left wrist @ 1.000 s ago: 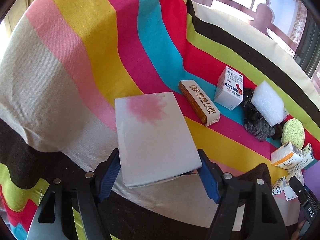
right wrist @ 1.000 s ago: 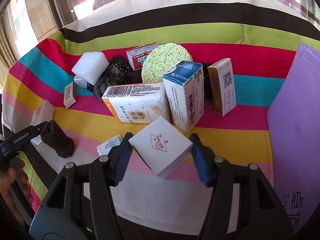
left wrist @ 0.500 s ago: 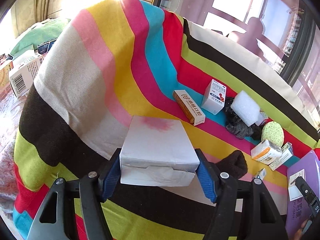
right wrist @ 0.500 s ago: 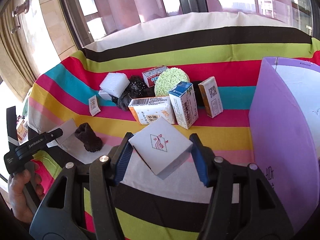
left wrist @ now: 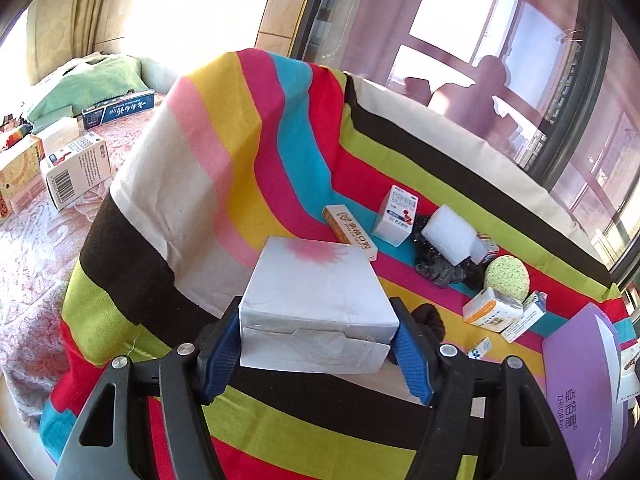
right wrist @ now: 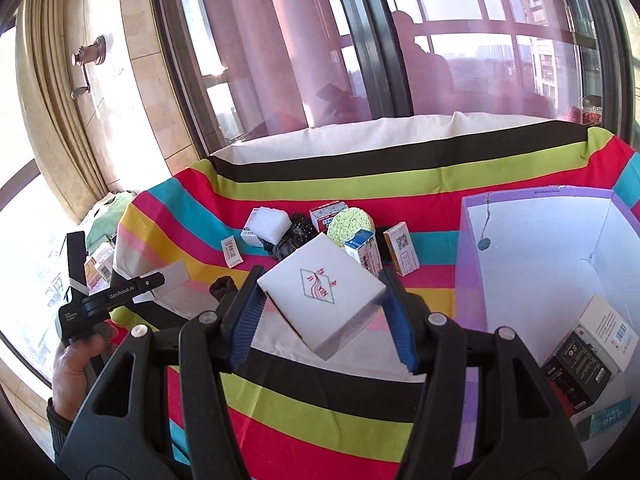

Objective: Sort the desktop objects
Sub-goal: 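Grasp the flat white box with the left tool while the right grasps the white cube box, then carry both white boxes into the lavender box and open both tools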

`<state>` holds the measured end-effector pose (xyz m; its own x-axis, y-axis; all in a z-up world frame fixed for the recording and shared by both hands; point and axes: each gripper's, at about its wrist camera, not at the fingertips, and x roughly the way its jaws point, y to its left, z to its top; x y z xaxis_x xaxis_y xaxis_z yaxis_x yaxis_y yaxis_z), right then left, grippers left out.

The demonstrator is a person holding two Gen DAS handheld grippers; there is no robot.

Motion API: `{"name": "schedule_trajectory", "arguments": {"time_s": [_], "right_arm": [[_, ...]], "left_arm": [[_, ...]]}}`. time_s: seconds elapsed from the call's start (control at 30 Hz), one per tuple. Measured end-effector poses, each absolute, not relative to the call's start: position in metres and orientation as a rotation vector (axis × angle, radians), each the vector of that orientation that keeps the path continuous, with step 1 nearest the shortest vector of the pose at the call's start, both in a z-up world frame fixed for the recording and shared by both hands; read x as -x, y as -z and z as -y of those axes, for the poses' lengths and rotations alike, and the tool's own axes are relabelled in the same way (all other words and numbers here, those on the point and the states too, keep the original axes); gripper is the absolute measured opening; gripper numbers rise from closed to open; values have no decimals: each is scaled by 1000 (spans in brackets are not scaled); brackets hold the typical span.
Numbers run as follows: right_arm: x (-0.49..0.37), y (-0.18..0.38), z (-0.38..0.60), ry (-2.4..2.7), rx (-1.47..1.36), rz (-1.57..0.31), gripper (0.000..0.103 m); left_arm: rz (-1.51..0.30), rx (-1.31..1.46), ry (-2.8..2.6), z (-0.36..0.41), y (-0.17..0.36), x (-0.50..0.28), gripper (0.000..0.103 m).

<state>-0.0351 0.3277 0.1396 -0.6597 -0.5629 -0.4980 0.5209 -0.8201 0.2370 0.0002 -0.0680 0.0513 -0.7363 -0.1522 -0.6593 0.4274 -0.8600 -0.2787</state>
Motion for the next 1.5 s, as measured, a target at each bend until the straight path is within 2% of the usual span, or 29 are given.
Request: {"name": "schedule_trajectory", "arguments": {"time_s": [0.17, 0.4, 0.7, 0.87, 1.13, 1.23, 1.37, 1.5], "right_arm": [[25, -151, -356, 2460, -736, 107, 60], [18, -155, -405, 2545, -752, 109, 60], [19, -150, -475, 2684, -800, 166, 60], [20, -140, -505, 2753, -837, 172, 60], [22, -125, -527, 2775, -897, 191, 61], [23, -121, -528, 2775, -915, 186, 62], [24, -116, -534, 2782, -935, 208, 76], [22, -116, -534, 2776, -929, 211, 79]], "left_arm": [[-608, -891, 2775, 21, -83, -9, 69], [-572, -942, 3092, -86, -111, -11, 69], [-353, -1075, 3395, -223, -121, -18, 69], [-252, -1156, 3472, -273, -110, -20, 69], [-133, -1289, 3525, -319, -95, -22, 70], [-140, -1337, 3509, -323, -90, -21, 71], [-137, -1357, 3497, -322, -86, -19, 75], [-148, -1356, 3494, -318, -85, -18, 76]]}}
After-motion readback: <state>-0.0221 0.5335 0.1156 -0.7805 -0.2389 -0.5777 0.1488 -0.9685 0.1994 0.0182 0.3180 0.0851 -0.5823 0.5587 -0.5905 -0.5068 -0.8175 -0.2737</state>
